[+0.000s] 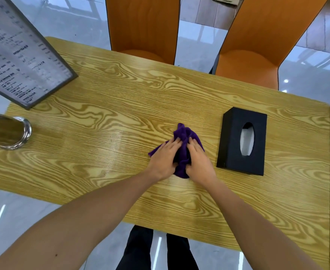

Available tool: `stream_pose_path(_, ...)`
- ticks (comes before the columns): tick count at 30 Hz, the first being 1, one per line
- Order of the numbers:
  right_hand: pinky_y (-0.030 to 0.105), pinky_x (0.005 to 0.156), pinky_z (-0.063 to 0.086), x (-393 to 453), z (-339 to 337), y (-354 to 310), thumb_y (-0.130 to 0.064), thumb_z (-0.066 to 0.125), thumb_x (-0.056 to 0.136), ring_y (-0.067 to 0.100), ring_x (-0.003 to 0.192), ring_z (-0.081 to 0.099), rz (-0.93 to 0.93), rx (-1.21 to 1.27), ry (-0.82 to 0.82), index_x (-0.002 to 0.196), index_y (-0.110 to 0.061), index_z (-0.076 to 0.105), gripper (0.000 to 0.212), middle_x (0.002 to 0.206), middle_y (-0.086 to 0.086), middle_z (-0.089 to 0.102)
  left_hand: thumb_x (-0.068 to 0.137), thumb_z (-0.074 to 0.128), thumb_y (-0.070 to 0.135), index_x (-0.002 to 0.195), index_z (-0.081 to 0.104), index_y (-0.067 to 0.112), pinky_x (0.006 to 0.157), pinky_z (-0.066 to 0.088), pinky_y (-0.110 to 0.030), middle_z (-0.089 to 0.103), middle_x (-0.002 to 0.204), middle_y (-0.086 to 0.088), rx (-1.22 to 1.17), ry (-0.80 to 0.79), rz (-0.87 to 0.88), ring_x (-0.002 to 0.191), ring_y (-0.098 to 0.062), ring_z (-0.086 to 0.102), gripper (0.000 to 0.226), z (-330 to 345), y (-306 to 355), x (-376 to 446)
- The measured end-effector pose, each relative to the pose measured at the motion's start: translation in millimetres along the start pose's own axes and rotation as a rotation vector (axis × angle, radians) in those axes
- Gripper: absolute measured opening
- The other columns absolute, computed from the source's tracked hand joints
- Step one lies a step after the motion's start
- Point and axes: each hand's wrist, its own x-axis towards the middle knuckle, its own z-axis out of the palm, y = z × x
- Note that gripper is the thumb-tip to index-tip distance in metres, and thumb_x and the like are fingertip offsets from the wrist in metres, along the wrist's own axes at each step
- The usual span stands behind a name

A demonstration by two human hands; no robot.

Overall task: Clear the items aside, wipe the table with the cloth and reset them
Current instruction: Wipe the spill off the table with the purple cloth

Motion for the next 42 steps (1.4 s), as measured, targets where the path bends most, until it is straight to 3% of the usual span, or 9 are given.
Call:
stream_pose_path(12, 0.039, 0.110, 0.046, -30, 10, -17, -0.007, 0.066, 0.081, 0.020, 0.144, 0.044, 0.031, 0.113, -0.049, 0.146, -0.020, 0.052, 0.068, 0.155, 0.000, 0.052, 0.083, 0.066, 0.002, 0.133, 0.061, 0.014, 0.105, 0.043, -0.036, 0.068, 0.127, -0.005, -0.058, 0.202, -0.093, 0.122, -0.025, 0.055, 0.052, 14, 2, -44)
stream_pose_path(18, 0.046, 0.072, 0.052, -78, 26, -21, -0.010, 0.060, 0.071, 0.021, 0.088, 0.062, 0.041, 0.159, -0.078, 0.098, -0.023, 0.066, 0.030, 0.094, -0.004, 0.069, 0.090, 0.062, 0.012, 0.125, 0.065, 0.023, 0.085, 0.048, -0.032, 0.067, 0.104, 0.001, -0.212, 0.082, -0.180, 0.102, -0.015, 0.054, 0.036, 24, 9, -103)
stream_pose_path(21, 0.051, 0.066, 0.053, -85, 19, -22, -0.010, 0.057, 0.067, 0.022, 0.072, 0.064, 0.105, 0.286, -0.189, 0.082, -0.024, 0.068, 0.023, 0.074, -0.003, 0.071, 0.085, 0.062, 0.016, 0.103, 0.069, 0.018, 0.073, 0.053, -0.041, 0.072, 0.088, -0.001, -0.443, -0.092, -0.227, 0.081, -0.018, 0.065, 0.020, 15, 10, -121)
stream_pose_path(23, 0.049, 0.067, 0.056, -78, 8, -26, -0.011, 0.060, 0.069, 0.020, 0.074, 0.067, 0.170, 0.391, -0.191, 0.084, -0.026, 0.070, 0.023, 0.077, -0.002, 0.074, 0.084, 0.064, 0.016, 0.092, 0.070, 0.017, 0.073, 0.055, -0.043, 0.074, 0.083, -0.003, -0.574, -0.128, -0.277, 0.075, -0.015, 0.068, 0.010, 2, 7, -120)
stream_pose_path(25, 0.045, 0.063, 0.056, -61, -6, -32, -0.012, 0.063, 0.073, 0.019, 0.072, 0.069, 0.229, 0.492, -0.066, 0.090, -0.026, 0.068, 0.022, 0.078, -0.004, 0.075, 0.084, 0.066, 0.010, 0.086, 0.073, 0.025, 0.070, 0.056, -0.029, 0.077, 0.081, 0.007, -0.674, -0.058, -0.270, 0.074, -0.005, 0.070, 0.017, -15, 5, -106)
stream_pose_path(29, 0.023, 0.055, 0.055, -6, -37, -53, -0.009, 0.067, 0.084, 0.017, 0.076, 0.067, 0.179, 0.503, 0.171, 0.099, -0.029, 0.059, 0.026, 0.088, -0.007, 0.068, 0.085, 0.071, 0.012, 0.112, 0.071, 0.016, 0.076, 0.056, -0.034, 0.075, 0.086, 0.001, -0.679, 0.211, -0.324, 0.076, -0.012, 0.069, 0.028, -54, -4, -51)
stream_pose_path(33, 0.042, 0.078, 0.059, 56, -48, -57, -0.013, 0.063, 0.097, 0.026, 0.096, 0.065, 0.112, 0.316, 0.281, 0.118, -0.022, 0.058, 0.023, 0.110, 0.007, 0.065, 0.092, 0.068, 0.016, 0.138, 0.057, 0.022, 0.090, 0.053, -0.032, 0.073, 0.109, -0.004, -0.517, 0.334, -0.311, 0.099, -0.021, 0.069, 0.047, -85, -21, 5)
stream_pose_path(38, 0.044, 0.092, 0.052, 85, -27, -42, -0.017, 0.055, 0.103, 0.033, 0.115, 0.057, 0.027, -0.108, 0.193, 0.140, -0.016, 0.059, 0.037, 0.134, 0.015, 0.053, 0.094, 0.068, 0.017, 0.142, 0.056, 0.015, 0.110, 0.042, -0.036, 0.057, 0.139, -0.009, -0.234, 0.193, -0.226, 0.127, -0.025, 0.055, 0.050, -78, -39, 36)
stream_pose_path(42, 0.037, 0.074, 0.047, 75, -17, -38, -0.023, 0.053, 0.104, 0.034, 0.101, 0.062, 0.018, -0.231, 0.136, 0.142, -0.016, 0.057, 0.039, 0.127, 0.012, 0.054, 0.094, 0.065, 0.019, 0.132, 0.062, 0.012, 0.101, 0.047, -0.042, 0.057, 0.131, -0.009, -0.138, 0.155, -0.216, 0.118, -0.028, 0.060, 0.039, -63, -40, 30)
